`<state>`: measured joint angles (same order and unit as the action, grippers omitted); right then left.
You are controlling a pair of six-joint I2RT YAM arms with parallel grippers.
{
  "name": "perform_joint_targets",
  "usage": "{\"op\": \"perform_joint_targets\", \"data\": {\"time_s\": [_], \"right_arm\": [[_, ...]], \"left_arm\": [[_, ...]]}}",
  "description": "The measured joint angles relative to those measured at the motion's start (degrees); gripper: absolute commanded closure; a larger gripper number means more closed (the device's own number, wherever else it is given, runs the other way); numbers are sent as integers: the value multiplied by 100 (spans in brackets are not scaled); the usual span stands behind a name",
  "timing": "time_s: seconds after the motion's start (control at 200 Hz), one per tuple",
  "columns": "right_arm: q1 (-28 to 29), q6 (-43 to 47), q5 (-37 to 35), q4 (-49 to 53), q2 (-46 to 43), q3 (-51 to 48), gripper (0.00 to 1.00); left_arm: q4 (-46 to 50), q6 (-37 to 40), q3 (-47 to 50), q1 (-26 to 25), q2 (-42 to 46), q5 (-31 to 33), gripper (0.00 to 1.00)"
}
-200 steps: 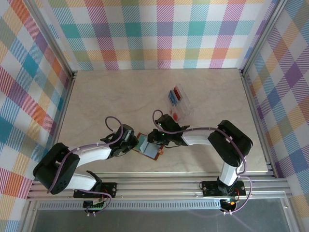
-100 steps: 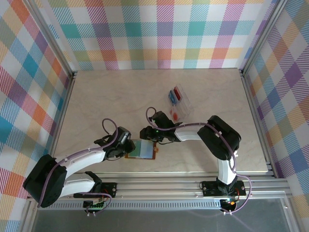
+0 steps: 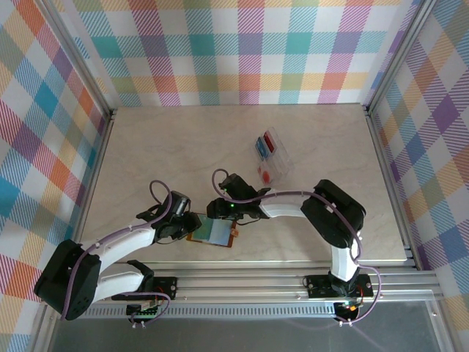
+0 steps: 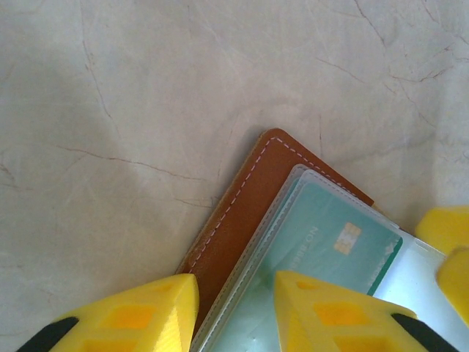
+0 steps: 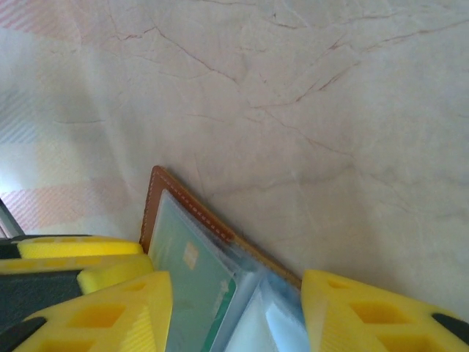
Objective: Put the credit cards into the card holder
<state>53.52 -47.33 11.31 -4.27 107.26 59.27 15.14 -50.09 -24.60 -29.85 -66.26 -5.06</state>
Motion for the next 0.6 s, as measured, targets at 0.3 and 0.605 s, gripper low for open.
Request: {"op": "perform_joint_targets", "data": {"time_s": [0.3, 0.605], "right_arm": [[57, -199, -125, 273, -426, -7, 43], [151, -638, 273, 48, -448, -424, 42]], "left_arm": [[-22, 4, 4, 0, -131, 20, 66], [-273, 2, 2, 0, -299, 2, 66]]}}
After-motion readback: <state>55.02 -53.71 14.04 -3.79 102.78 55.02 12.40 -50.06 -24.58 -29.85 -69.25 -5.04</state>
